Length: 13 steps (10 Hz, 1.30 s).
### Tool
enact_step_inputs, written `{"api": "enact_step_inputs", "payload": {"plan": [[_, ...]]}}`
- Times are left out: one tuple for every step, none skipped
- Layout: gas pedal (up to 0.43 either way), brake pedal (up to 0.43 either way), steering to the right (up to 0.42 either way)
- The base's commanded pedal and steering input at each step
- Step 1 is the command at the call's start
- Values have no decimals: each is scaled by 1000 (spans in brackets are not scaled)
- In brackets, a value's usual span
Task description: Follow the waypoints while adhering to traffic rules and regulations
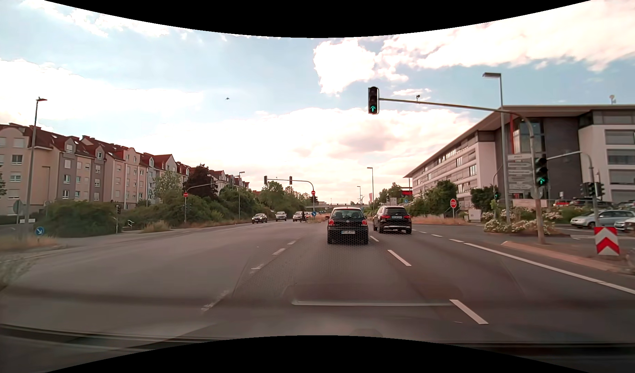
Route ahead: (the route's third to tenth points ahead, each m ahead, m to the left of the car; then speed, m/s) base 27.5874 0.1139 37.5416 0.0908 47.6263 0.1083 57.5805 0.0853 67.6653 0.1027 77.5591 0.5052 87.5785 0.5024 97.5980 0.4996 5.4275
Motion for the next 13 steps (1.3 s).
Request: {"api": "enact_step_inputs", "payload": {"plan": [[358, 0, 1], [358, 0, 1], [358, 0, 2], [358, 0, 2], [358, 0, 2], [358, 0, 2], [358, 0, 2], [358, 0, 1], [358, 0, 1], [358, 0, 1], [358, 0, 0], [358, 0, -1], [358, 0, -1]]}}
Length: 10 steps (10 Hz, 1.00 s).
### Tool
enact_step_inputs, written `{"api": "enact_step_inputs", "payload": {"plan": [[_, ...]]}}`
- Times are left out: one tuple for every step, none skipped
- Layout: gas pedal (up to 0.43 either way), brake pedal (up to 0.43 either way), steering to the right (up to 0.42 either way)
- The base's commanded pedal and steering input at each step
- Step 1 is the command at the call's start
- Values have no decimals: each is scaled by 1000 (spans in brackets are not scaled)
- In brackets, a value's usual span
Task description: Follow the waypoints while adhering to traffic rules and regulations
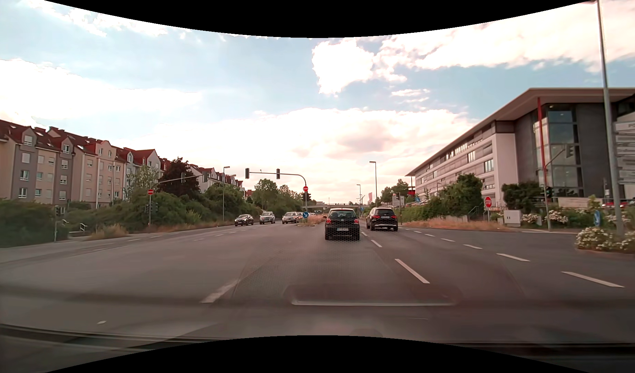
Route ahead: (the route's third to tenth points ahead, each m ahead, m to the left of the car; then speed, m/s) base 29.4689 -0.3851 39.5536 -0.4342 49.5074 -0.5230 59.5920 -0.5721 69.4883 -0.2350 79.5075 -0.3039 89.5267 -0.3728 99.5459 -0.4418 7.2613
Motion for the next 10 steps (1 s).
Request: {"api": "enact_step_inputs", "payload": {"plan": [[358, 0, -1], [358, 0, -1], [358, 0, -1], [350, 0, -1], [350, 0, -1], [350, 0, -1], [350, 0, -1], [350, 0, -3], [350, 0, -6], [350, 0, -9]]}}
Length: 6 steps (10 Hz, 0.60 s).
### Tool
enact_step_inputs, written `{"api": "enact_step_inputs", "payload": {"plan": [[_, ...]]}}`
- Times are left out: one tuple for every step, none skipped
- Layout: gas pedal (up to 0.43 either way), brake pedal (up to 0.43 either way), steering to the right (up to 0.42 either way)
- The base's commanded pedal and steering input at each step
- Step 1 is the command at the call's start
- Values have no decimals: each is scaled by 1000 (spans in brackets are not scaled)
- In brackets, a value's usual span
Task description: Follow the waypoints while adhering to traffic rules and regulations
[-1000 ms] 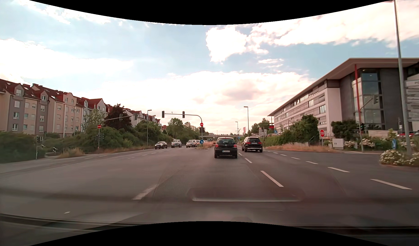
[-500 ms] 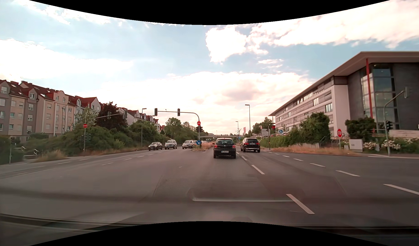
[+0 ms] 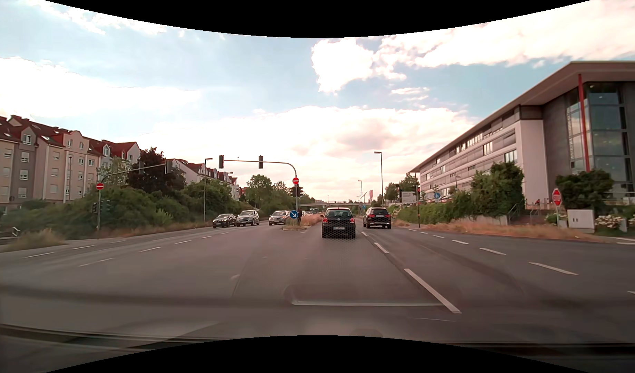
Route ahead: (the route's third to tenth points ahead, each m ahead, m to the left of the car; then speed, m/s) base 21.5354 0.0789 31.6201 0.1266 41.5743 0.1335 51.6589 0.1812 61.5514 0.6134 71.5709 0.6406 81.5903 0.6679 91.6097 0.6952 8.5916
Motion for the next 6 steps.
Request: {"api": "enact_step_inputs", "payload": {"plan": [[350, 0, -9], [350, 0, -9], [339, 0, -9], [339, 0, -8], [339, 0, -8], [339, 0, -8]]}}
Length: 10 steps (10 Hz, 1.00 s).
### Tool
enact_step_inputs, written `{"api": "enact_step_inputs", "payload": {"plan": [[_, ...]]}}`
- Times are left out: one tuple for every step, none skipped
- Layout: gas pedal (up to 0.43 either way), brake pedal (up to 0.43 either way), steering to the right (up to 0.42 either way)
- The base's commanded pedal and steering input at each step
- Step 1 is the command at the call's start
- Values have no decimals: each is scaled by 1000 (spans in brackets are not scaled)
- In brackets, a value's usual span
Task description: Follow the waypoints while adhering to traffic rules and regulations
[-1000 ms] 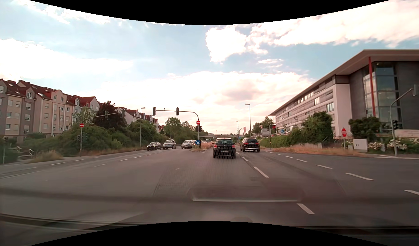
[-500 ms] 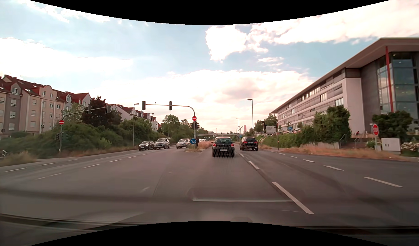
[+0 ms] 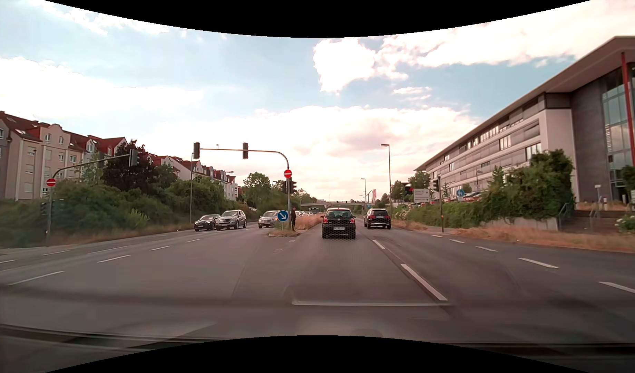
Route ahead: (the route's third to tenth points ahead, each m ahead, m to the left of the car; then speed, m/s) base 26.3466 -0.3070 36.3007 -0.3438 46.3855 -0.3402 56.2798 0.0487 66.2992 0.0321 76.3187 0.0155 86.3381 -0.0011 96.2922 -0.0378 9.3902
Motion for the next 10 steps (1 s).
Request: {"api": "enact_step_inputs", "payload": {"plan": [[339, 0, -8], [331, 0, -8], [331, 0, -8], [331, 0, -7], [331, 0, -6], [331, 0, -6], [331, 0, -5], [319, 0, -5], [319, 0, -5], [319, 0, -5]]}}
